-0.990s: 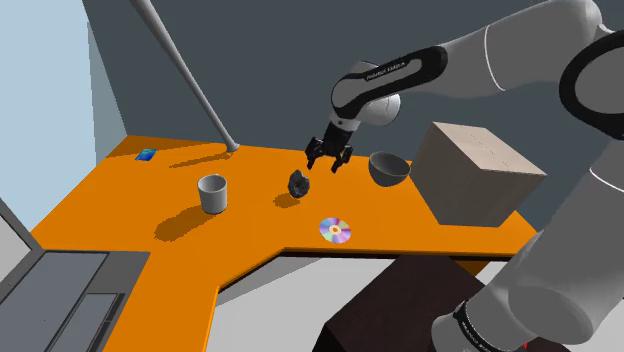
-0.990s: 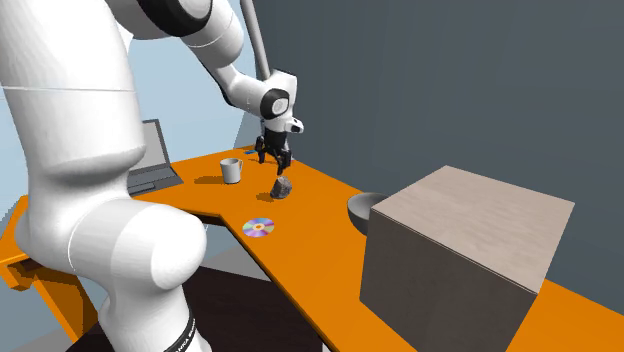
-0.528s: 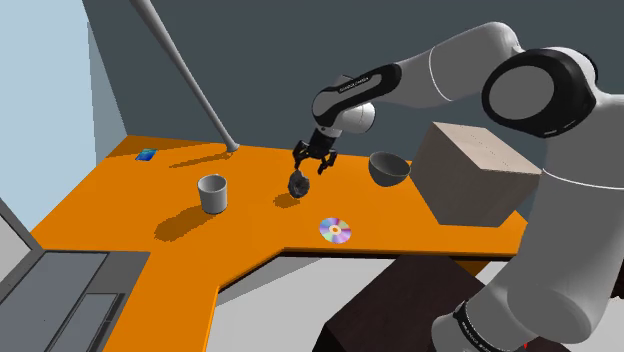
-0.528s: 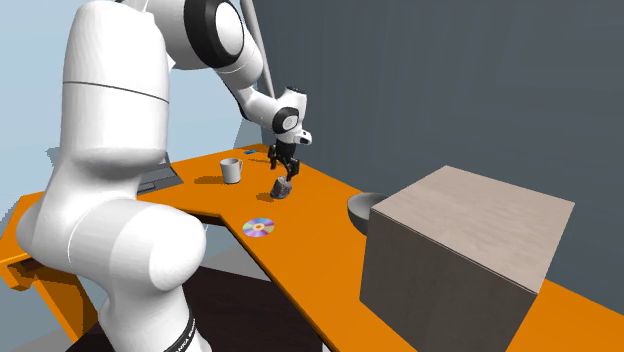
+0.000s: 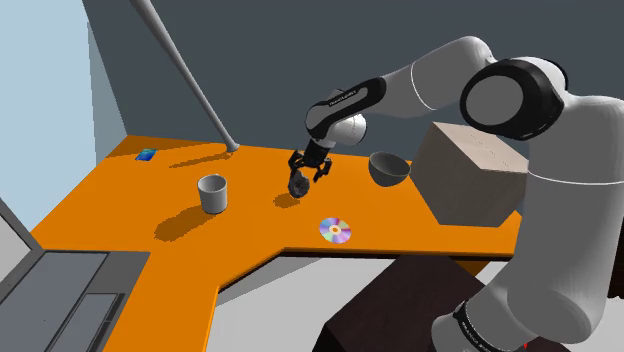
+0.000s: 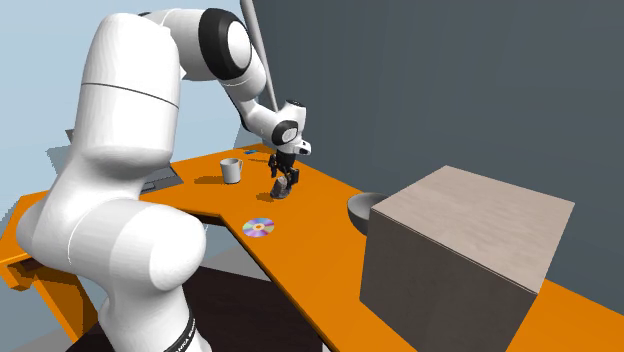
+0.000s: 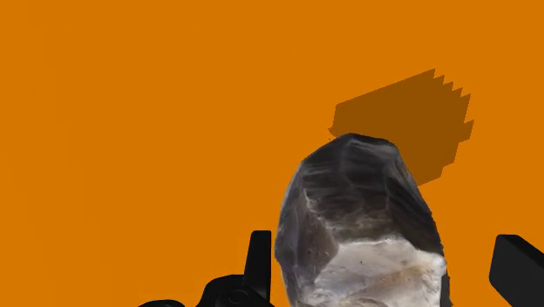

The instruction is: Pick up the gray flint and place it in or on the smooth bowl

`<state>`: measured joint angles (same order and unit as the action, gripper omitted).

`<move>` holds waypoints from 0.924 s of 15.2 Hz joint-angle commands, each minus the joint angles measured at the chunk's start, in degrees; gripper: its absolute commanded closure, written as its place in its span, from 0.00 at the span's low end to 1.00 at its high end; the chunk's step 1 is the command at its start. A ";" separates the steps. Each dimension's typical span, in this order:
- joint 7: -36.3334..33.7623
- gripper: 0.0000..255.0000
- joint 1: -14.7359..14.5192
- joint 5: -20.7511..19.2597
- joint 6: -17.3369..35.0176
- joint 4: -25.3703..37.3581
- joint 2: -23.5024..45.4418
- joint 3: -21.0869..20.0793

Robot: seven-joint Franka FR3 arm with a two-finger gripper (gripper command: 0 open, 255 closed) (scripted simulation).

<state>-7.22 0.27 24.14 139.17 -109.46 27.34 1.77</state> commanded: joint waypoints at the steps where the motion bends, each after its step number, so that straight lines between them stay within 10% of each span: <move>1: 0.04 0.00 -0.05 0.12 0.38 0.05 0.38 -0.09; 7: 0.04 0.00 -0.05 0.11 0.37 0.05 0.38 -0.09; 8: 0.04 1.00 -0.05 0.11 0.37 0.05 0.38 -0.09; 14: 0.04 1.00 -0.04 0.11 0.33 0.07 0.36 -0.09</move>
<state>-7.17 0.23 24.25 139.53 -109.36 27.64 1.69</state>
